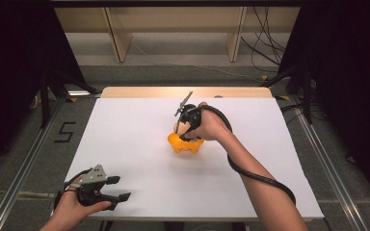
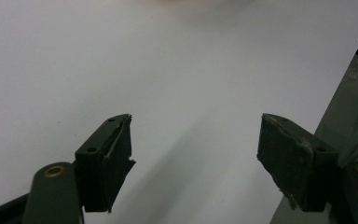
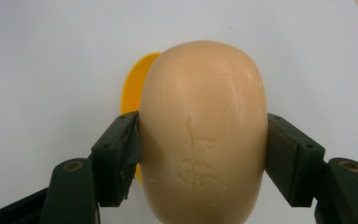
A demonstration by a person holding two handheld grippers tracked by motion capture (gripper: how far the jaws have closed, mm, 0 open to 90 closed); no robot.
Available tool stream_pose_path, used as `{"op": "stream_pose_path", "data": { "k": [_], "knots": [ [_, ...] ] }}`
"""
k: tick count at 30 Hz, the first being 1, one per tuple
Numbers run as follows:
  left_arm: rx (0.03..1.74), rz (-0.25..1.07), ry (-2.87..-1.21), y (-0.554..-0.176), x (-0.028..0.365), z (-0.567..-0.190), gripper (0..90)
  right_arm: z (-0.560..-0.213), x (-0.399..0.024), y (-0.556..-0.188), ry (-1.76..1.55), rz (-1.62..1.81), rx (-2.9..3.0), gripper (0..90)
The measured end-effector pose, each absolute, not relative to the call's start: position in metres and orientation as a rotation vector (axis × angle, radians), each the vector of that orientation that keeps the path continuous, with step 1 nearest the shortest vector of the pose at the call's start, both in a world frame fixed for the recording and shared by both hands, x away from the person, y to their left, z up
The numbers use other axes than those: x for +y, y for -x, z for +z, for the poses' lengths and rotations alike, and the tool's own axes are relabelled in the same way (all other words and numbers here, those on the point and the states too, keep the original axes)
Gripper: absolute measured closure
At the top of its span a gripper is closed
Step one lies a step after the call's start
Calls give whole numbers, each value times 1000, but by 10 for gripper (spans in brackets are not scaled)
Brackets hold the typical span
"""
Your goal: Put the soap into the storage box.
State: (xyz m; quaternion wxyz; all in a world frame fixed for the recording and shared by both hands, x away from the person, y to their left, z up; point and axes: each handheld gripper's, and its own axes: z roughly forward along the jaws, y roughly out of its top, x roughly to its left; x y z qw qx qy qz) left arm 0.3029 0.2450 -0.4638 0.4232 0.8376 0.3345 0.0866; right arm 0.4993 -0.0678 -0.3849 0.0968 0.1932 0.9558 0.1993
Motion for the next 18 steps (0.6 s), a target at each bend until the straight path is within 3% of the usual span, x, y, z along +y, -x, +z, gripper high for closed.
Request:
{"op": "stream_pose_path", "data": {
  "k": [18],
  "knots": [
    [846,217,-2114,-303,247,-463,257,-394,-63,-503,-527,588,2879,337]
  ]
}}
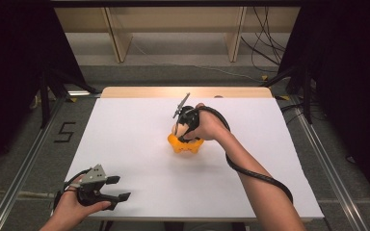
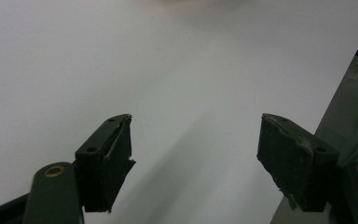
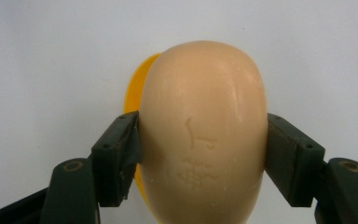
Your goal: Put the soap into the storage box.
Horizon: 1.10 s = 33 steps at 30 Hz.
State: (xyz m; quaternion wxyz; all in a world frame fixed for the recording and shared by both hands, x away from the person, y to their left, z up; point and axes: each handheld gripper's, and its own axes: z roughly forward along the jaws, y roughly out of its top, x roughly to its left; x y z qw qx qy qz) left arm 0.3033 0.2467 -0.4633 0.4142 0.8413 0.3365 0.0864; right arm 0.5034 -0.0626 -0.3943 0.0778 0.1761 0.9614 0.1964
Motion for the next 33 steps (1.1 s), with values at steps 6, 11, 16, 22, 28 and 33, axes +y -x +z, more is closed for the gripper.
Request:
{"op": "stream_pose_path", "data": {
  "k": [6,11,16,22,28,33],
  "knots": [
    [844,222,-2117,-304,246,-464,257,-395,-63,-504,-526,594,2877,338],
    [850,207,-2101,-303,246,-464,257,-397,-63,-505,-527,597,2879,337],
    [844,223,-2121,-304,247,-463,258,-399,-64,-506,-513,605,2889,337],
    [847,205,-2102,-303,246,-464,258,-399,-63,-506,-518,592,2888,338],
    [821,228,-2127,-304,247,-463,258,-401,-64,-504,-548,592,2883,337],
    [836,213,-2097,-303,245,-464,258,-402,-65,-506,-523,602,2885,337]
  ]
}}
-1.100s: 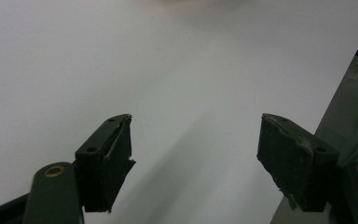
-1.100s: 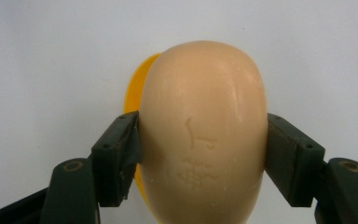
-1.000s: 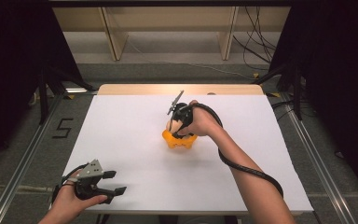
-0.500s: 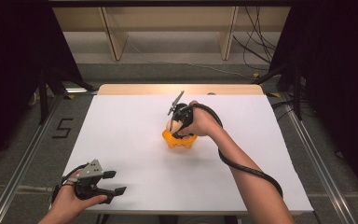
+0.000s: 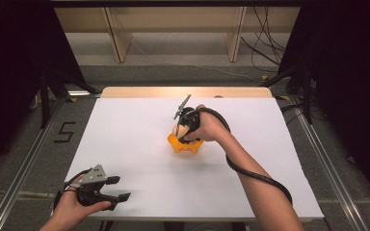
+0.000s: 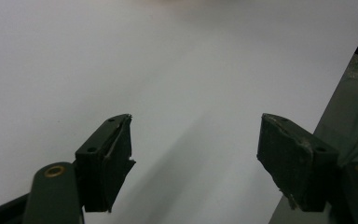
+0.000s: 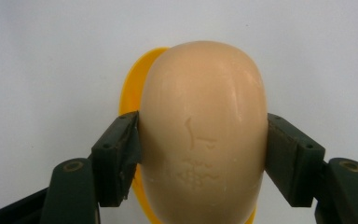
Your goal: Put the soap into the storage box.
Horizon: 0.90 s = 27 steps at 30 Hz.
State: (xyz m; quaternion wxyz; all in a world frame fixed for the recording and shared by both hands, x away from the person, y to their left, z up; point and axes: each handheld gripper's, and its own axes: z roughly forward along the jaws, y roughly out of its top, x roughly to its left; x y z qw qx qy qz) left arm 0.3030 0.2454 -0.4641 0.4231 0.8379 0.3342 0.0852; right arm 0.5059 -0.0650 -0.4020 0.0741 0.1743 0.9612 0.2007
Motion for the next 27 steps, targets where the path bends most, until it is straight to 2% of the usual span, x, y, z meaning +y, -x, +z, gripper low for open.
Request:
{"op": "stream_pose_path", "data": {
  "k": [25,27],
  "knots": [
    [825,216,-2117,-303,246,-464,257,-405,-66,-505,-546,591,2898,337],
    [826,216,-2117,-303,246,-464,257,-405,-67,-505,-546,630,2877,374]
  ]
}}
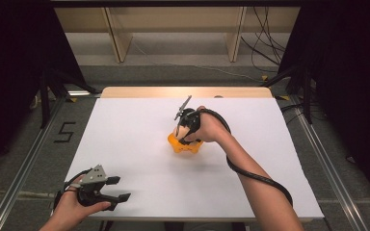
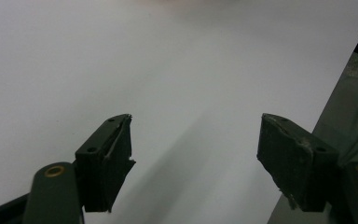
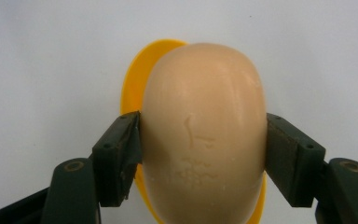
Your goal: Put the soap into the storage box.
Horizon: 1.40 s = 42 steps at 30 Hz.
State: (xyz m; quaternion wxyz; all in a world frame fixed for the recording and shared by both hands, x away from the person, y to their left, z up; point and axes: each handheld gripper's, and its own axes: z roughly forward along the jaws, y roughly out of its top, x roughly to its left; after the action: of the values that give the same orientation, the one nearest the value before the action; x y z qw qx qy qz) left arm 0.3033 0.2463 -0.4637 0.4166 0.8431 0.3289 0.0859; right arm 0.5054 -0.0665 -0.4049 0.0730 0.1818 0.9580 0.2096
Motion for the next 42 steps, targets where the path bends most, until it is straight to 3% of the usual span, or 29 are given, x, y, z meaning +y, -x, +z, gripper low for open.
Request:
{"op": "stream_pose_path", "data": {
  "k": [11,21,23,42],
  "knots": [
    [821,219,-2125,-303,246,-464,257,-393,-65,-502,-582,678,2862,386],
    [825,214,-2110,-303,246,-465,257,-395,-70,-483,-667,690,2821,614],
    [825,214,-2108,-303,246,-465,257,-394,-71,-481,-675,690,2818,623],
    [827,210,-2128,-304,244,-466,258,-402,-128,-422,-901,817,2705,530]
  ]
}}
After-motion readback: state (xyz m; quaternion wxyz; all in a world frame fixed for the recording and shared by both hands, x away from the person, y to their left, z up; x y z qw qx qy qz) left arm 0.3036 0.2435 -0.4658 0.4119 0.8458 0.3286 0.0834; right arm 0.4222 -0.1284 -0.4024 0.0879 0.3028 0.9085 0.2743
